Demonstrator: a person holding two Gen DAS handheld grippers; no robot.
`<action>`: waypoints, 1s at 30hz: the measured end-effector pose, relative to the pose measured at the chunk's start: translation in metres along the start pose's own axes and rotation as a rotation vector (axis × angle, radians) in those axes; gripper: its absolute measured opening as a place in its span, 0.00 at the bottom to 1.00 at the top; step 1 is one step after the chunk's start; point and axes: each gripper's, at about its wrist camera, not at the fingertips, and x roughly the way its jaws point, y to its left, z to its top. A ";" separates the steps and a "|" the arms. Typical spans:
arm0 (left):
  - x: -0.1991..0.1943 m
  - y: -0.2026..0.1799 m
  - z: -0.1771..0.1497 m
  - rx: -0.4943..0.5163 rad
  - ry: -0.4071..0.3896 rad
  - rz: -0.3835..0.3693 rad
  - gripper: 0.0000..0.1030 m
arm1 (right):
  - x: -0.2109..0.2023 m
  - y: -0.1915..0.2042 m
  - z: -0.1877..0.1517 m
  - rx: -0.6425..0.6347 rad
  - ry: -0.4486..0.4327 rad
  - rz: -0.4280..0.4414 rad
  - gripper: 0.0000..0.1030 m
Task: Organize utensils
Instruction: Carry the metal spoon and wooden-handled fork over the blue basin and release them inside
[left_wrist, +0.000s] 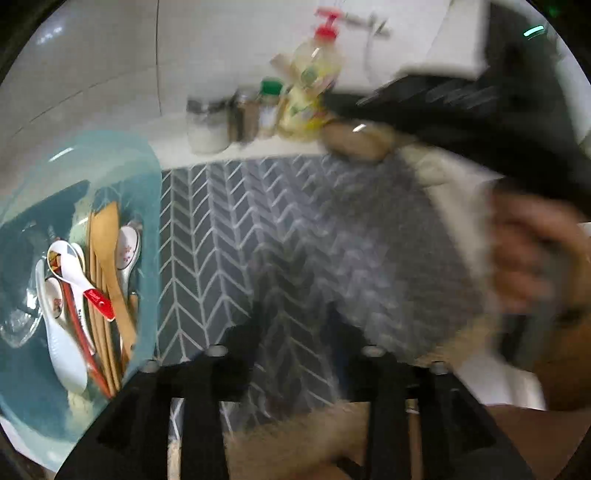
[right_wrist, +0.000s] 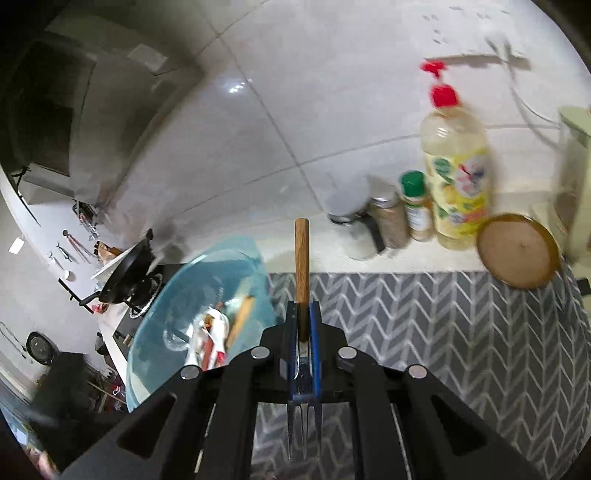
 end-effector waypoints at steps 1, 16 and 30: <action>0.017 0.003 0.000 -0.015 0.023 0.020 0.39 | -0.002 -0.005 -0.002 0.003 0.006 -0.006 0.07; 0.051 0.023 -0.002 -0.263 0.023 -0.055 0.05 | -0.031 -0.058 -0.012 0.044 0.010 -0.044 0.07; -0.113 0.114 0.023 -0.319 -0.263 0.035 0.06 | 0.019 0.055 0.013 0.014 0.028 0.167 0.07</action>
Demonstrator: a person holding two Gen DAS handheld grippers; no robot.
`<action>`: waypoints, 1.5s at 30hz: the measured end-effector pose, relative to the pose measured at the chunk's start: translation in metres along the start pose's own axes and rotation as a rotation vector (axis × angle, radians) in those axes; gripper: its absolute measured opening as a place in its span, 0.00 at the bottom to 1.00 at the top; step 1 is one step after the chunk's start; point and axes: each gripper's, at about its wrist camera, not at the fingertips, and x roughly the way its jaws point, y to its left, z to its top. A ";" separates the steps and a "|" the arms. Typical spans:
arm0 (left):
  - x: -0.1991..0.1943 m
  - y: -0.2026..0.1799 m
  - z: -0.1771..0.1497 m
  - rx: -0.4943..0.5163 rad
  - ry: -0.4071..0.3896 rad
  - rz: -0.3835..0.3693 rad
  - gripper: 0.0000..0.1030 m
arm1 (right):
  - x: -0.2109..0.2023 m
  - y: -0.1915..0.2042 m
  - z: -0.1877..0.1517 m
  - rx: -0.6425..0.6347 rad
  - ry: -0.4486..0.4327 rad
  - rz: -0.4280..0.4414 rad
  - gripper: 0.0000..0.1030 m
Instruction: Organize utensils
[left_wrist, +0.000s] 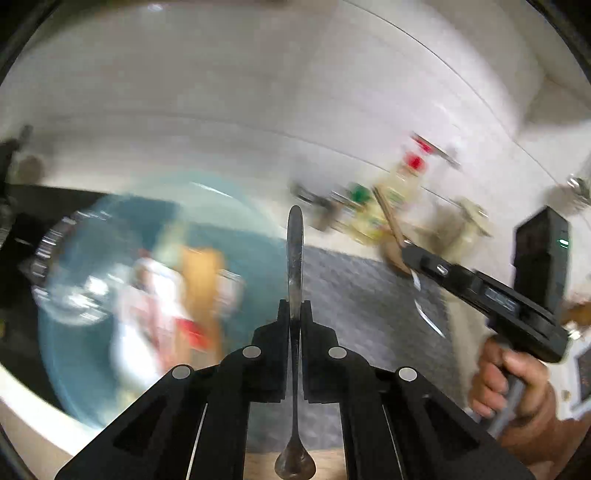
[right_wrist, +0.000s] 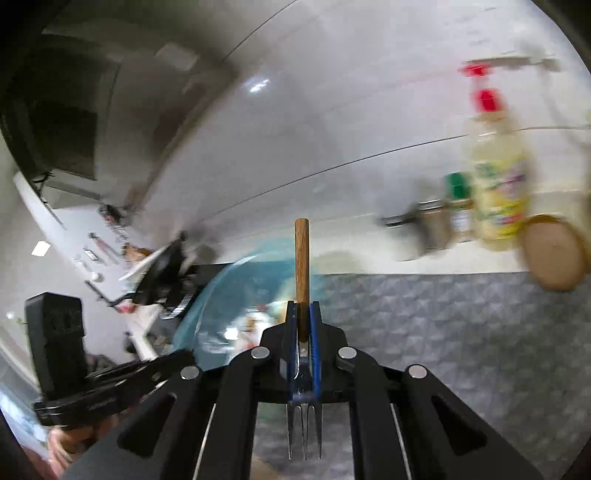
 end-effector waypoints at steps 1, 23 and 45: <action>0.000 0.012 0.003 0.003 0.003 0.021 0.06 | 0.011 0.009 0.000 0.010 0.011 0.016 0.07; 0.087 0.128 0.001 0.061 0.230 0.091 0.24 | 0.180 0.065 -0.054 0.148 0.294 -0.368 0.08; -0.142 0.031 -0.057 0.252 -0.154 0.318 0.96 | -0.068 0.210 -0.084 -0.317 -0.165 -0.473 0.78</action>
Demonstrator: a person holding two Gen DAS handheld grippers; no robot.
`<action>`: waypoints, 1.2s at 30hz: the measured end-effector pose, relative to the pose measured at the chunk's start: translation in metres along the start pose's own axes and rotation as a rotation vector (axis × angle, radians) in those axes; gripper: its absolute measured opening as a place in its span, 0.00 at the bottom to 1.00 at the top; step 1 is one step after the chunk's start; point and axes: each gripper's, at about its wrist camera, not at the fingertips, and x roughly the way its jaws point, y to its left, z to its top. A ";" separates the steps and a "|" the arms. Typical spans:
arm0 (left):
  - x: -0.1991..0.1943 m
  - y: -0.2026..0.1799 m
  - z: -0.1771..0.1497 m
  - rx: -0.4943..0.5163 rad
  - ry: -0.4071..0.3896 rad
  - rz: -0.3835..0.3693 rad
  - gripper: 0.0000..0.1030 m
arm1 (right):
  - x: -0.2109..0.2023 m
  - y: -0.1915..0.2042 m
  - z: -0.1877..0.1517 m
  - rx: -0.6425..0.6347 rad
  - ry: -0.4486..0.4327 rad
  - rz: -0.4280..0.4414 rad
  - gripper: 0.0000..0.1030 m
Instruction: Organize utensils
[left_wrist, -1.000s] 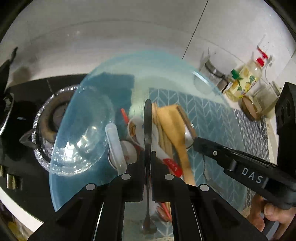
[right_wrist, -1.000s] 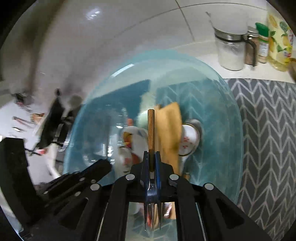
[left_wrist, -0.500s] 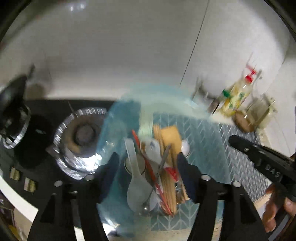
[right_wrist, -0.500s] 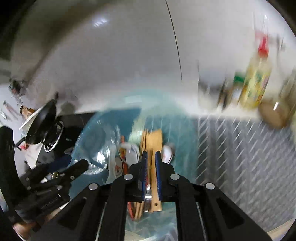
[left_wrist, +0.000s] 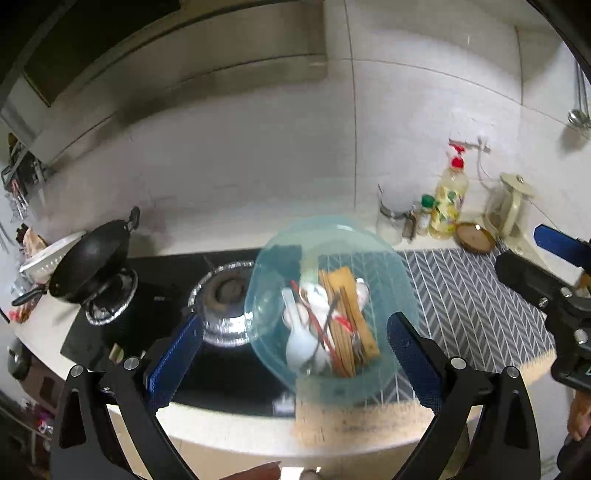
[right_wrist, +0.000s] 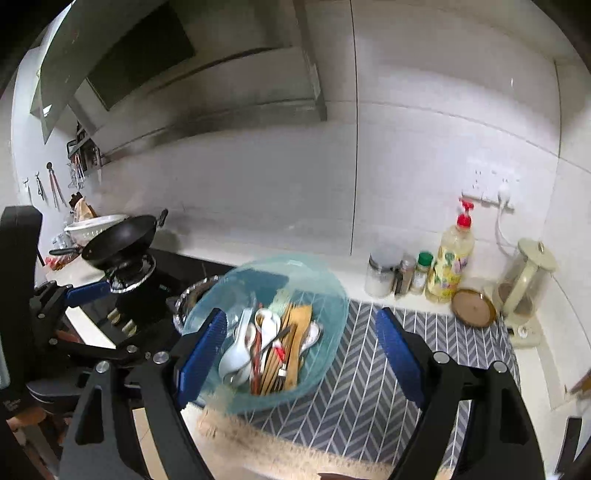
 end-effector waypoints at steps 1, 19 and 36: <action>-0.001 0.001 -0.005 -0.001 0.007 -0.017 0.96 | 0.000 0.000 -0.007 0.008 0.010 -0.003 0.78; 0.082 0.046 0.010 0.048 0.118 -0.229 0.96 | 0.066 0.014 -0.026 0.156 0.101 -0.067 0.78; 0.132 0.048 0.009 0.084 0.191 -0.307 0.96 | 0.115 0.012 -0.036 0.186 0.203 -0.111 0.78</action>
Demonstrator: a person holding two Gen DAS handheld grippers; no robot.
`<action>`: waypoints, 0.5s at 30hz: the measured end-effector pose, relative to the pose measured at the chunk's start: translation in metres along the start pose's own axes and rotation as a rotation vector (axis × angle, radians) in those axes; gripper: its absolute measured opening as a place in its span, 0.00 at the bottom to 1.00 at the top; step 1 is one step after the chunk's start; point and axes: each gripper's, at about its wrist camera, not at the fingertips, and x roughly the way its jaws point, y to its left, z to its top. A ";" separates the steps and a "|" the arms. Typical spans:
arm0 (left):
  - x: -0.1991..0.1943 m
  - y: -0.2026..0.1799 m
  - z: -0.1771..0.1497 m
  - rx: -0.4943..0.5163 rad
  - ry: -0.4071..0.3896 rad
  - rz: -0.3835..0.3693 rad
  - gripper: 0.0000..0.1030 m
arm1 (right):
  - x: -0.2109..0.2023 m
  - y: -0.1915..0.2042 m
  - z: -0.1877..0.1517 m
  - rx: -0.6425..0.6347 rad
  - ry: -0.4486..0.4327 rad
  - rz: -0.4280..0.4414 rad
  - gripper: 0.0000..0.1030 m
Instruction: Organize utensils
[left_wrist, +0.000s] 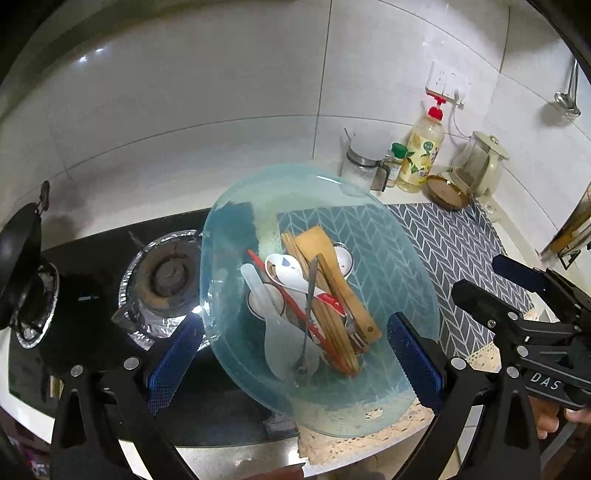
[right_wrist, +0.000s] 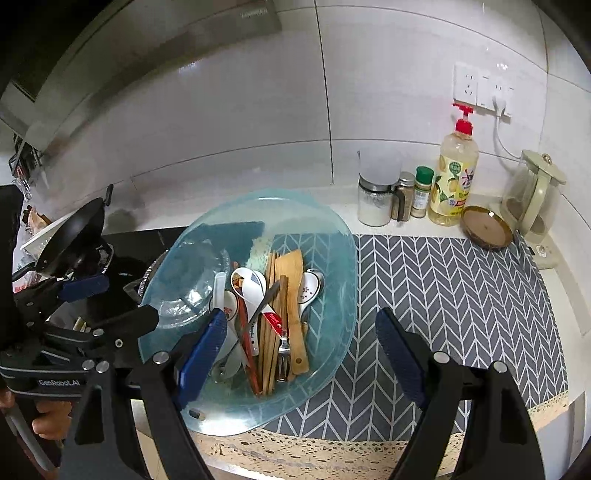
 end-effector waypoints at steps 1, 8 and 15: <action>0.002 0.000 0.000 0.002 0.003 -0.002 0.96 | 0.002 -0.001 0.000 0.003 0.004 -0.002 0.78; 0.008 -0.001 0.001 0.011 0.012 -0.012 0.96 | 0.013 -0.007 -0.002 0.023 0.030 -0.012 0.78; 0.009 0.002 -0.001 -0.001 0.018 -0.006 0.96 | 0.013 -0.012 -0.001 0.033 0.032 -0.013 0.78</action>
